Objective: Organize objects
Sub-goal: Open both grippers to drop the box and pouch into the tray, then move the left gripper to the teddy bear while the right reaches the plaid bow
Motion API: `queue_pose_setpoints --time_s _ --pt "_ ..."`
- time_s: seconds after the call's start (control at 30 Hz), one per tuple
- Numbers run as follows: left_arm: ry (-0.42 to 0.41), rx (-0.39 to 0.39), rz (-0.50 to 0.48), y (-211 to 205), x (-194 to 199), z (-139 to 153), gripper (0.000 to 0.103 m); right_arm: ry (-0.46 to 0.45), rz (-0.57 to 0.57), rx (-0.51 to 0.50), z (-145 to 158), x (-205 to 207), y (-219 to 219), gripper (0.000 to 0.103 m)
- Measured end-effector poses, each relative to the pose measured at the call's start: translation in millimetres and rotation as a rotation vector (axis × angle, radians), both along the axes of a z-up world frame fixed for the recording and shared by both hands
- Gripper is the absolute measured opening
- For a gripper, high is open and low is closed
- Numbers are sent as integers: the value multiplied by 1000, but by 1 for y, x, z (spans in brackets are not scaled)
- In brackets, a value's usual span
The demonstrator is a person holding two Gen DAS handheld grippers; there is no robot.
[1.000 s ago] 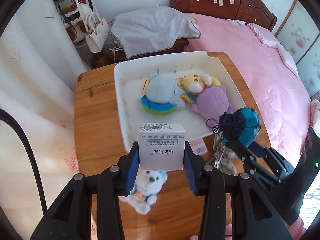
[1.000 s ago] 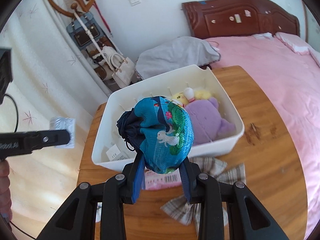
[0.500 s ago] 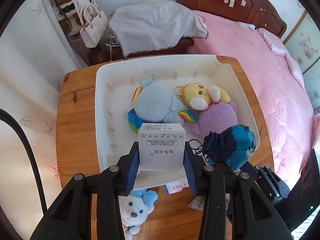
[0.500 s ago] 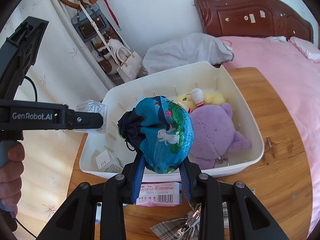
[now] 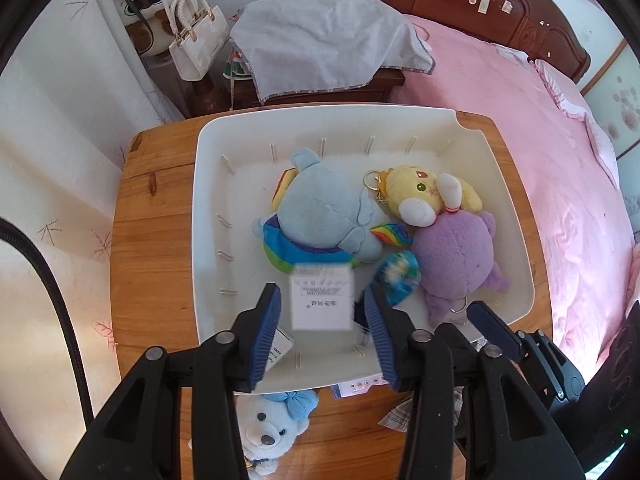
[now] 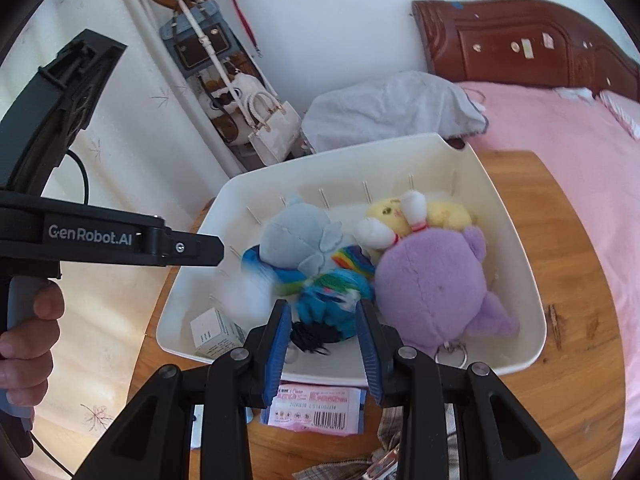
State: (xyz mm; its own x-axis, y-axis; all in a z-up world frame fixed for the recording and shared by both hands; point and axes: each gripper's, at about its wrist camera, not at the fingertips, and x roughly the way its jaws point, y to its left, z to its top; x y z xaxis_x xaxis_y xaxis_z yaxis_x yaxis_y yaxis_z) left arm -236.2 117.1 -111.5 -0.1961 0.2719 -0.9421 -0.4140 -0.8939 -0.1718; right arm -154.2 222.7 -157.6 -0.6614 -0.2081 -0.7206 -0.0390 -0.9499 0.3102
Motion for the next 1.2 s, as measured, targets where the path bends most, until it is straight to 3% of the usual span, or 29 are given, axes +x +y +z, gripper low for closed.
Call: queue_pose_setpoints --time_s 0.07,0.3,0.47,0.67,1.2 --pt "1 -4 10 -1 0 0 56 12 13 22 2 -1 -2 34" --pt "11 -42 36 -9 1 2 57 38 48 43 11 1 -6 35" --pt "53 -64 55 -19 5 10 57 68 61 42 18 6 -8 55" --pt "95 -80 89 -37 14 21 57 109 68 44 28 14 -11 69" --pt "120 -178 114 -69 47 26 57 191 68 80 45 55 -11 79"
